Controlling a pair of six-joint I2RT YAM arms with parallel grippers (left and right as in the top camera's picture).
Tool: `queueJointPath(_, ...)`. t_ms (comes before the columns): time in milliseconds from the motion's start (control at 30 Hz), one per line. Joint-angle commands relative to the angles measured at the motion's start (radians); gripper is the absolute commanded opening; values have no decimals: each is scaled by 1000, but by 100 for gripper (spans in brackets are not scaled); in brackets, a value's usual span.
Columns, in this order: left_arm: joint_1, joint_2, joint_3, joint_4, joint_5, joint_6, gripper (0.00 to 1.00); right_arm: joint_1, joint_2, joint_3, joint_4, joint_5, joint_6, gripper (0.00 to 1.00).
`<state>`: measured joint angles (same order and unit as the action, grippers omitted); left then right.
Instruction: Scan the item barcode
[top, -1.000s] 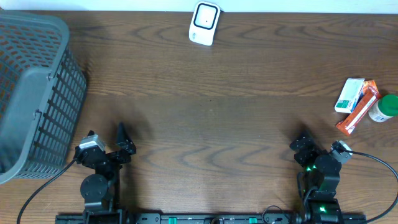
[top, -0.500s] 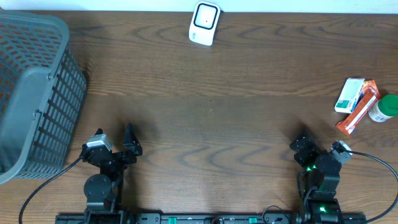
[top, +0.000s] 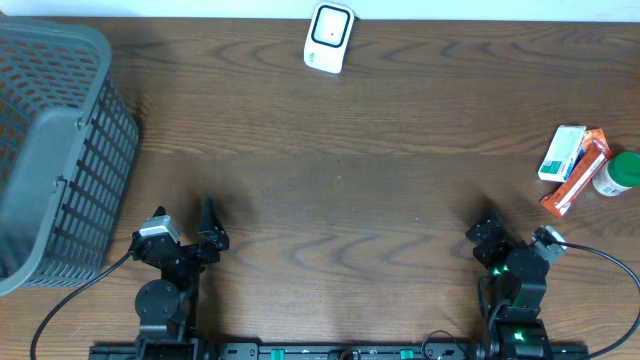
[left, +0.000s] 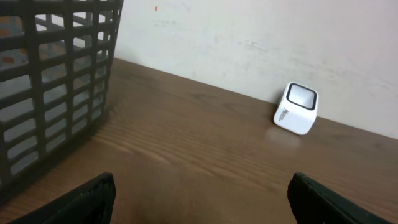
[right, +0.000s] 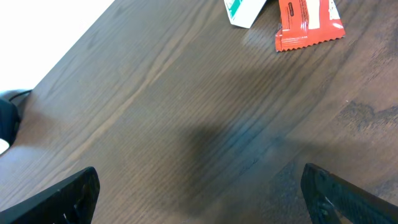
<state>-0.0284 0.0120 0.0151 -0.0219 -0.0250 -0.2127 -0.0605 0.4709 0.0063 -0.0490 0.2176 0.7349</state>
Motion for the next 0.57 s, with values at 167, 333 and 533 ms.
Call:
queueJointPath(167,-3,-7,-10,-52,-12,9,90,-4,0,-1,-3,16,12,99)
queueJointPath(333,-3,-7,-10,-52,-12,9,90,-4,0,-1,-3,16,12,99)
queueJointPath(533,-3,-7,-10,-52,-12,9,90,-4,0,-1,-3,16,12,99)
